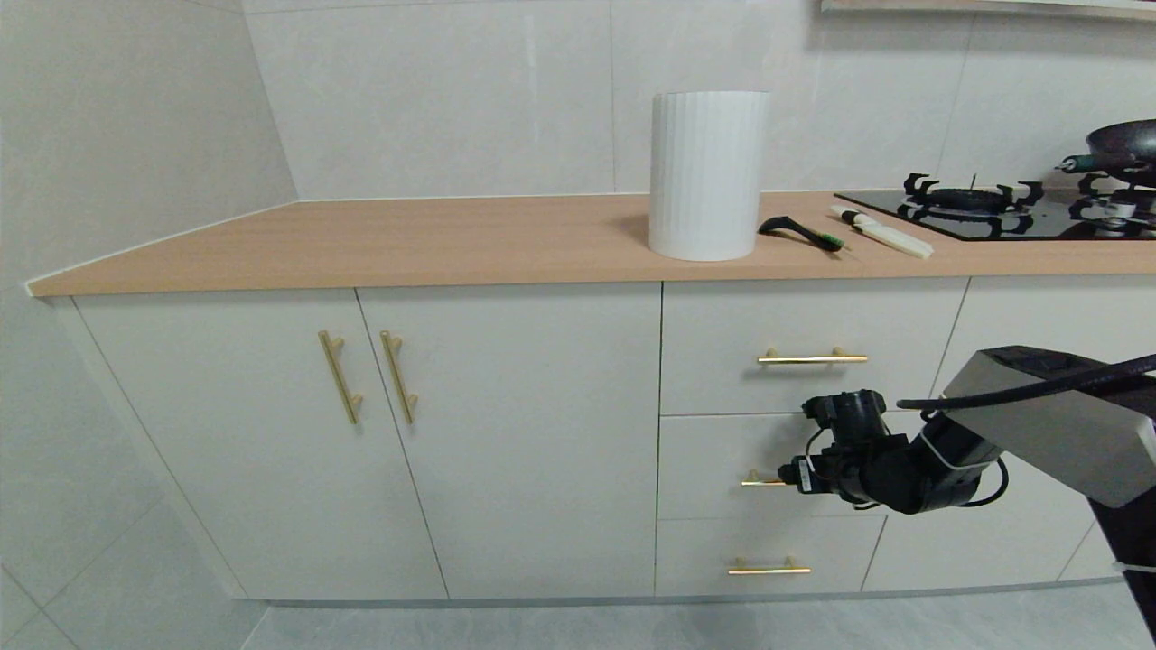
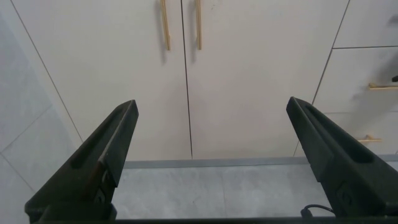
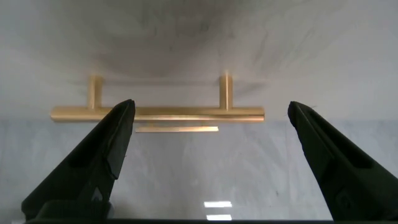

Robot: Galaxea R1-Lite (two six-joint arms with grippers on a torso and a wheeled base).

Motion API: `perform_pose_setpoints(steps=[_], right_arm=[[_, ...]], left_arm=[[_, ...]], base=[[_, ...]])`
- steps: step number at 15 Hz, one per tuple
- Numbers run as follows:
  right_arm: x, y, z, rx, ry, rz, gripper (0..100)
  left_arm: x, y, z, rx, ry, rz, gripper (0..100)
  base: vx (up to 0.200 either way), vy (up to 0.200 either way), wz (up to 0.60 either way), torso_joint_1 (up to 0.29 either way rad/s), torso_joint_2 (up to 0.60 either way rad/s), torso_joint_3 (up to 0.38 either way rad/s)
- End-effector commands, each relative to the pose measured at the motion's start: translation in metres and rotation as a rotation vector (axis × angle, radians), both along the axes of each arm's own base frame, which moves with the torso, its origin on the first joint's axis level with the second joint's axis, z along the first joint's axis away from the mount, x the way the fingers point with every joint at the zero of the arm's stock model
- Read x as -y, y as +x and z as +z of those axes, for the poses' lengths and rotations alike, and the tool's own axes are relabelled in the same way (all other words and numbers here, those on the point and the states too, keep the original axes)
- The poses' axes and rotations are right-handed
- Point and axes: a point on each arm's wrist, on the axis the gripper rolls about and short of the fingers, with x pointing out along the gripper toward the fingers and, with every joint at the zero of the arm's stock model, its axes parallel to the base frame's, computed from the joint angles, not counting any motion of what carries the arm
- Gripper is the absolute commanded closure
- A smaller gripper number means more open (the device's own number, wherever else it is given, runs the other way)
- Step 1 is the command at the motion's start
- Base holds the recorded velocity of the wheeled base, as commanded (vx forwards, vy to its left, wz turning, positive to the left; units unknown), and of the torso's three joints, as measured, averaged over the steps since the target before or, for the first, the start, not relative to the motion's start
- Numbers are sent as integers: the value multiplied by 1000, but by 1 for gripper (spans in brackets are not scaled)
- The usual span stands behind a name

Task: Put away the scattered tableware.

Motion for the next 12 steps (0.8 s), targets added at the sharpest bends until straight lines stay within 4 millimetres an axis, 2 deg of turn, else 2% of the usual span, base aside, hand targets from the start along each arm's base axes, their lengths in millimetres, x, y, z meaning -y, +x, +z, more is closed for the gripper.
perform_pose_setpoints(steps=[1,7,12], right_arm=[[-1,3,-1,-22,-5,1,0],[-1,11,-11,-98,-23,3,0],[4,8,2,-78,-10,-16,0]], left_arm=[[0,0,0,0,0,0,0],[0,0,0,0,0,0,0],[0,0,0,0,0,0,0]], base=[[0,0,0,0,0,0],[0,0,0,0,0,0],[0,0,0,0,0,0]])
